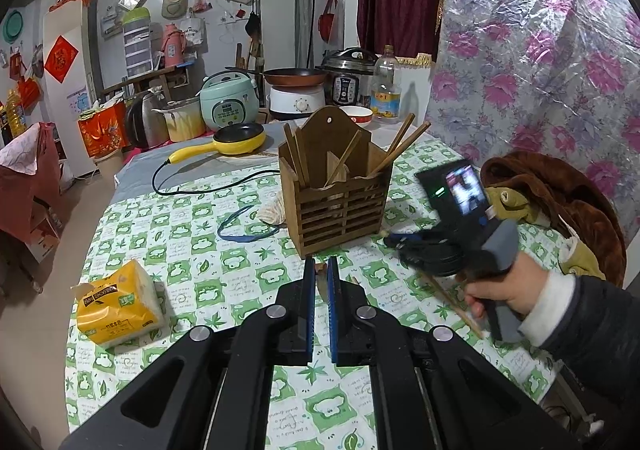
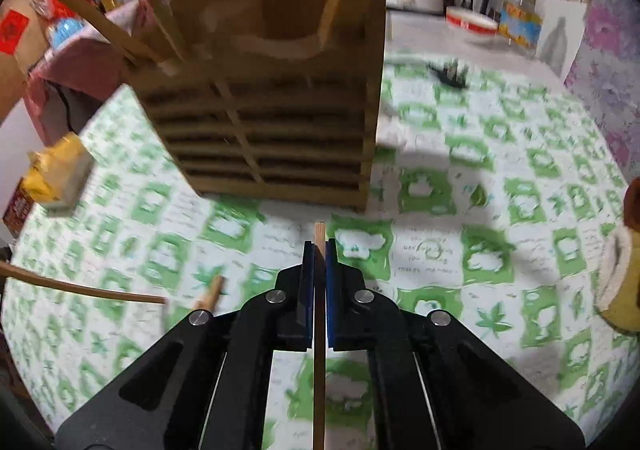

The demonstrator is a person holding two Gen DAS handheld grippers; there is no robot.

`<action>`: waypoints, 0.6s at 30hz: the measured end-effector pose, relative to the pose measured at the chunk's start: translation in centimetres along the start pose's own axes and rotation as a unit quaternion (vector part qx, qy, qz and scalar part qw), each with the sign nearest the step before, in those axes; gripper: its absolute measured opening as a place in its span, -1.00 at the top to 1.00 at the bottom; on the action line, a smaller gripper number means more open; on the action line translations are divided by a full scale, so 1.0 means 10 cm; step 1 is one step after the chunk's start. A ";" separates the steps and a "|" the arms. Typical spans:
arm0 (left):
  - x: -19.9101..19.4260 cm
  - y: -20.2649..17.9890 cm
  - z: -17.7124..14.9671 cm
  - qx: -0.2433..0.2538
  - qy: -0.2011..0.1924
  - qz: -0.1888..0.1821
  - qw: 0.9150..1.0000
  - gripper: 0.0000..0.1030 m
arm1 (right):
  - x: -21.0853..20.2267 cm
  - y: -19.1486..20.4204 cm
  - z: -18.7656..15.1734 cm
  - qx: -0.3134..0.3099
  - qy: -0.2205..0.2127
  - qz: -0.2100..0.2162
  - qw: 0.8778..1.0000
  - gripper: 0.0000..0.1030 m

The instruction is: Organize utensils

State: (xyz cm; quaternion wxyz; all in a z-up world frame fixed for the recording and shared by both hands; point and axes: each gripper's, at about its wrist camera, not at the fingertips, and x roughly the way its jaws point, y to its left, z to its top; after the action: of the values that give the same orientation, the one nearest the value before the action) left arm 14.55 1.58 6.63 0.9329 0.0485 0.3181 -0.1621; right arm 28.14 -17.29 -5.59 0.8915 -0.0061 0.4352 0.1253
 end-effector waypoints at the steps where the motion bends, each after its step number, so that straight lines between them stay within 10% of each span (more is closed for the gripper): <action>1: 0.00 -0.01 0.00 0.000 0.000 0.000 1.000 0.88 | -0.13 0.01 0.02 0.000 -0.015 0.004 1.000 0.89; 10: -0.07 -0.08 -0.02 0.006 -0.003 0.000 1.000 0.89 | -1.05 0.01 0.23 0.006 -0.140 0.029 0.990 0.89; 18: -0.09 -0.10 -0.04 0.009 0.000 0.002 1.000 0.88 | -0.91 0.06 0.08 0.007 -0.123 0.020 0.992 0.89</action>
State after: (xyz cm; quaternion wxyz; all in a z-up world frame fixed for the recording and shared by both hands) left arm 13.32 1.00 6.88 0.9328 0.0570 0.3161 -0.1633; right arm 23.23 -18.62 2.06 0.9356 0.0243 0.3233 0.1396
